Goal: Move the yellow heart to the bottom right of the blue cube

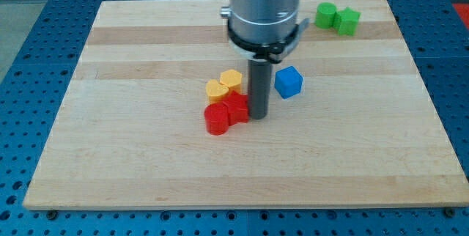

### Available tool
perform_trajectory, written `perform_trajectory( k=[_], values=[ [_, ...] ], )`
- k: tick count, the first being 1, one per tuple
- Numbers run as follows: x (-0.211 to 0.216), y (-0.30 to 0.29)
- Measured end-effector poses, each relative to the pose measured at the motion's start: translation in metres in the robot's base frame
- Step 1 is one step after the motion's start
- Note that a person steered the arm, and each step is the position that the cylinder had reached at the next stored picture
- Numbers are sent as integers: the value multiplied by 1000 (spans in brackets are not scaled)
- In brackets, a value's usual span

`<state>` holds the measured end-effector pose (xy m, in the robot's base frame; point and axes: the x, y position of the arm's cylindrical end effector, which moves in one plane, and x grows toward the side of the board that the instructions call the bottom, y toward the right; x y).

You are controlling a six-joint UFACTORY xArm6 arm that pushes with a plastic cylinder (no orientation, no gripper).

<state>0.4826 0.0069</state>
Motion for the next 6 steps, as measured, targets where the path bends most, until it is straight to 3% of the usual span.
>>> perform_trajectory(
  k=[4,6],
  values=[
    [0,-125],
    [0,-136]
  ],
)
